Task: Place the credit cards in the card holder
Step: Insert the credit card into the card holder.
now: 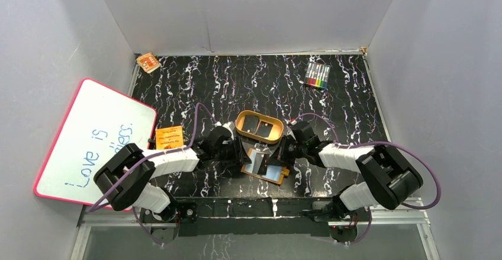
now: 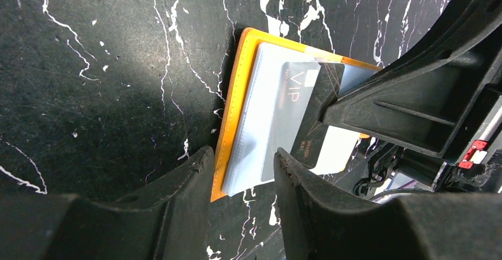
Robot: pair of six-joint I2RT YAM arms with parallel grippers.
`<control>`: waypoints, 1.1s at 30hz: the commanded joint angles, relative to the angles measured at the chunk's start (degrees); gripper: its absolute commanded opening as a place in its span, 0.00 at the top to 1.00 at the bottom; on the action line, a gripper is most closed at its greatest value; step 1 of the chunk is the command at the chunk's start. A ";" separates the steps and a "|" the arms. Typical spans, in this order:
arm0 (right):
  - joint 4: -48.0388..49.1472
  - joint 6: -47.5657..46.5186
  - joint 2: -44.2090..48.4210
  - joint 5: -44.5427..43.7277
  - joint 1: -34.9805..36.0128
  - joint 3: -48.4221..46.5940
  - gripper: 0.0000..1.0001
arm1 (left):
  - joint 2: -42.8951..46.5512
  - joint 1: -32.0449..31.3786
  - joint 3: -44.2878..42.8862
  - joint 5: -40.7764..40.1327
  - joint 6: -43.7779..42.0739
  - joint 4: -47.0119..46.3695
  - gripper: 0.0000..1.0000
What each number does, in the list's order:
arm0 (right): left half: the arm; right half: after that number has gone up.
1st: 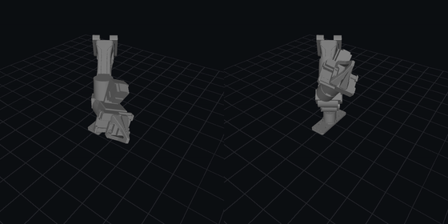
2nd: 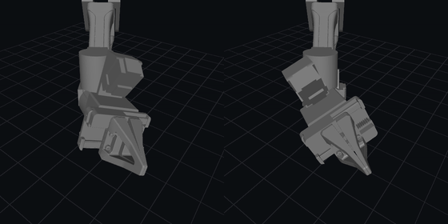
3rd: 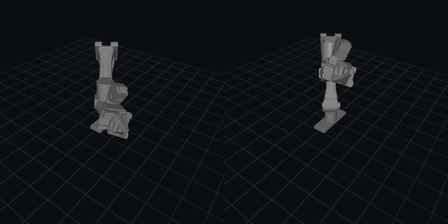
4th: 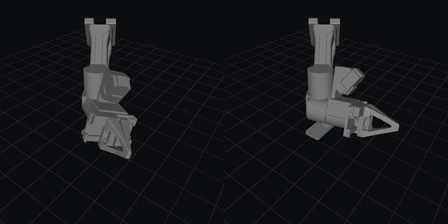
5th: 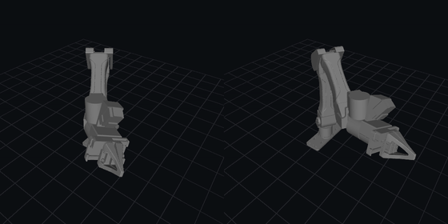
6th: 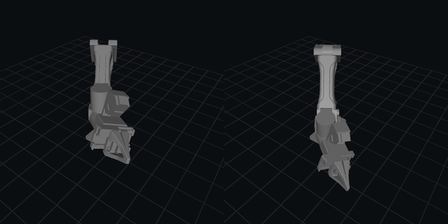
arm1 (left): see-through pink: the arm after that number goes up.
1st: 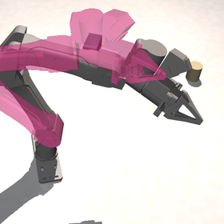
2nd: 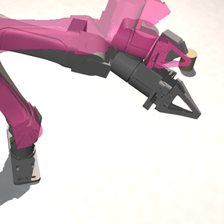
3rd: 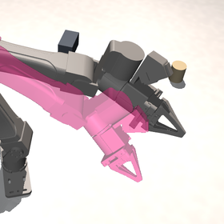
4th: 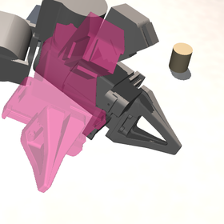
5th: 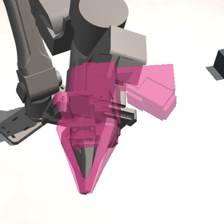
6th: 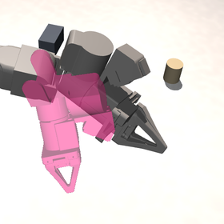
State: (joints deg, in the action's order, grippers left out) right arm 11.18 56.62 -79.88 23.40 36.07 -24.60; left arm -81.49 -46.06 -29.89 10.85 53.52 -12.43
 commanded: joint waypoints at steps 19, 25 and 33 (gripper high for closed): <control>-4.31 1.77 0.72 -2.23 4.70 -5.88 0.55 | 8.85 -0.16 4.83 -2.73 2.10 3.19 0.62; -10.30 -1.76 1.41 -3.98 4.78 -8.34 0.55 | 12.51 -0.14 4.50 -6.96 1.97 7.86 0.62; -16.89 -7.21 -0.34 -4.34 4.79 -11.46 0.82 | 11.24 -0.09 2.57 -12.94 0.80 13.26 0.66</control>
State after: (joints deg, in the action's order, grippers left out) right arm -2.81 52.58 -79.35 18.98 40.58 -33.54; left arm -69.10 -46.09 -25.61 1.93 55.27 -3.66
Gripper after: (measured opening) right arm 0.212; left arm 0.354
